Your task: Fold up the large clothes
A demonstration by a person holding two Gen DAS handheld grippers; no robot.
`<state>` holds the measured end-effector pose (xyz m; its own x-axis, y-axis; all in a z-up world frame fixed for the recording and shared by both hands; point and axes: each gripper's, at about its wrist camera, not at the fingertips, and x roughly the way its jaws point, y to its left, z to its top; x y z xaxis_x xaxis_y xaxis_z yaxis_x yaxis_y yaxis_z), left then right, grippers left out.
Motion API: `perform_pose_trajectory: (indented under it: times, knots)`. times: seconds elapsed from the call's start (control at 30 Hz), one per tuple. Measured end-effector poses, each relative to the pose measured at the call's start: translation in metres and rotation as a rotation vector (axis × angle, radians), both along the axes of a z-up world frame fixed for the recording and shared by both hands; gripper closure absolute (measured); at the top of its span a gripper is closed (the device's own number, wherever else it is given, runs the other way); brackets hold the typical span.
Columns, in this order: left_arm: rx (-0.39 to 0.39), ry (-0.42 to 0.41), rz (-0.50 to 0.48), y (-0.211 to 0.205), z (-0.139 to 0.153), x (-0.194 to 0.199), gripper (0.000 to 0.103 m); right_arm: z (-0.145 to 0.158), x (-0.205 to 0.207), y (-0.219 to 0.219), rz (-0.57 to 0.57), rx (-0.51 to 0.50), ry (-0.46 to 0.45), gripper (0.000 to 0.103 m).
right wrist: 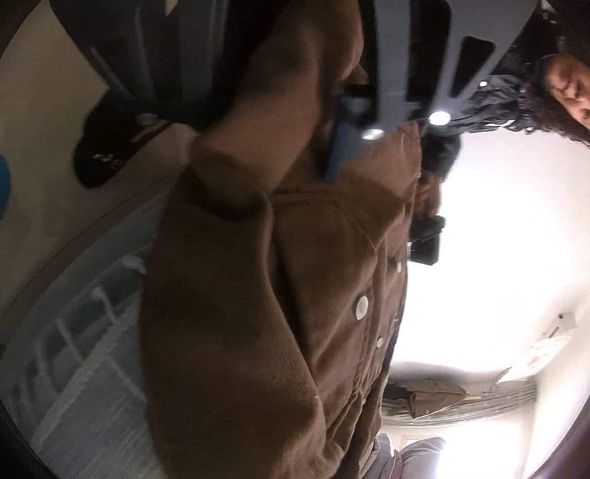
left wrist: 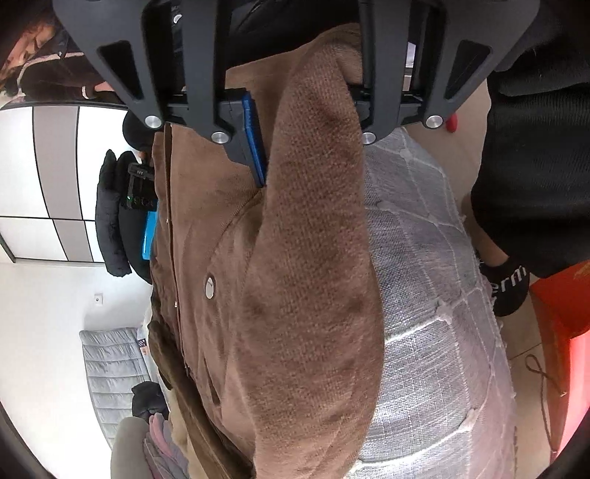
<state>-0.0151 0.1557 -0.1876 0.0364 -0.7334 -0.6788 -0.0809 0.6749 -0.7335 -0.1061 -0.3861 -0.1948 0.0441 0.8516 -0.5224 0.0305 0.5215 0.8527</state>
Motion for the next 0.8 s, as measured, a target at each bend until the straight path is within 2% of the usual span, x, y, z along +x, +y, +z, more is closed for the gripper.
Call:
perform_pose_trajectory:
  times: [0.17,0.3,0.4,0.53,0.67,0.8]
  knots:
    - [0.034,-0.053,-0.012,-0.006,0.010,-0.003,0.088,0.028,-0.008,0.000,-0.027,-0.128,-0.075,0.091]
    - [0.015,-0.092,-0.006,-0.004,0.024,-0.005,0.091,0.058,0.002,0.003,-0.018,-0.189,-0.121,0.092]
    - [-0.014,-0.134,0.001,-0.002,0.041,-0.005,0.092,0.100,0.019,0.010,-0.010,-0.156,-0.191,0.092]
    - [-0.065,-0.199,0.009,-0.003,0.066,-0.003,0.092,0.126,0.036,0.034,0.013,-0.125,-0.232,0.092]
    - [-0.126,-0.258,0.016,-0.005,0.091,-0.003,0.093,0.134,0.030,0.058,0.000,-0.092,-0.231,0.092]
    - [-0.160,-0.286,-0.003,-0.007,0.101,-0.004,0.093,0.135,0.016,0.056,-0.034,-0.062,-0.230,0.092]
